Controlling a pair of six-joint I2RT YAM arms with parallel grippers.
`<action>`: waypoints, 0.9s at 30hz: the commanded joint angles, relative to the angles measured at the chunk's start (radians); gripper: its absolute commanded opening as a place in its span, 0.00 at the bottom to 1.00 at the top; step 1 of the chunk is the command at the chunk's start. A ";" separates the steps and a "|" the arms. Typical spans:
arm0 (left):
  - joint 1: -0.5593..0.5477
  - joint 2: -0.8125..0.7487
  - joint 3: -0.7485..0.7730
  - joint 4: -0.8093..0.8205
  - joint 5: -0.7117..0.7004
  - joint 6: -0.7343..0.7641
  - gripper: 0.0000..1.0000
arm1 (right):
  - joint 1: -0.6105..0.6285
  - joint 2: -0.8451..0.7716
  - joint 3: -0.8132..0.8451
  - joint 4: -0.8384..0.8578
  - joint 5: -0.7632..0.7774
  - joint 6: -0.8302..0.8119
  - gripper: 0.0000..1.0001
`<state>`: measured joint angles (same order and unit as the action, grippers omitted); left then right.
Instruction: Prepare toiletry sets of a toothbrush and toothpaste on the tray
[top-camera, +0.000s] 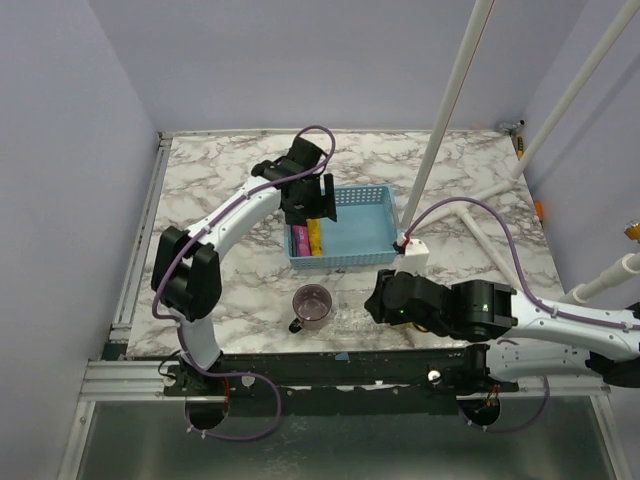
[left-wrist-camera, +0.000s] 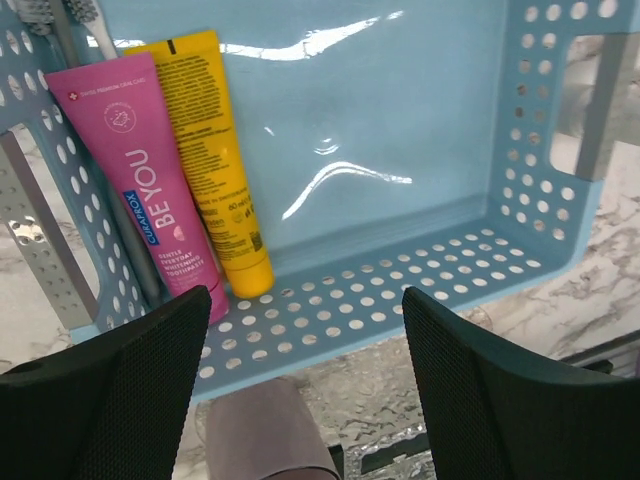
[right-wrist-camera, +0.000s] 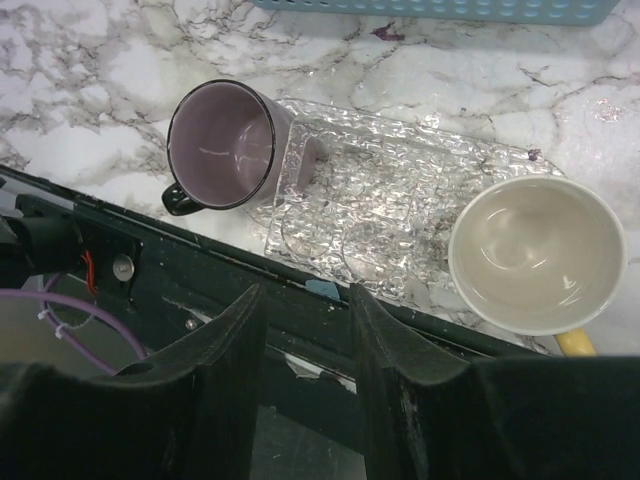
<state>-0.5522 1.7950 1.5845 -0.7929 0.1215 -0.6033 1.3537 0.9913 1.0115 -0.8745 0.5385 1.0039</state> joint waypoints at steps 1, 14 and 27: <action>-0.005 0.075 0.063 -0.071 -0.067 -0.023 0.77 | 0.005 -0.027 -0.019 0.019 -0.024 -0.016 0.42; -0.003 0.228 0.073 -0.106 -0.090 -0.047 0.74 | 0.006 -0.055 -0.042 0.015 -0.053 -0.025 0.42; -0.003 0.262 -0.004 -0.075 -0.062 -0.079 0.66 | 0.006 -0.064 -0.060 0.033 -0.058 -0.033 0.42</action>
<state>-0.5518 2.0274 1.6245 -0.8631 0.0559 -0.6586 1.3537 0.9360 0.9710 -0.8593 0.4980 0.9886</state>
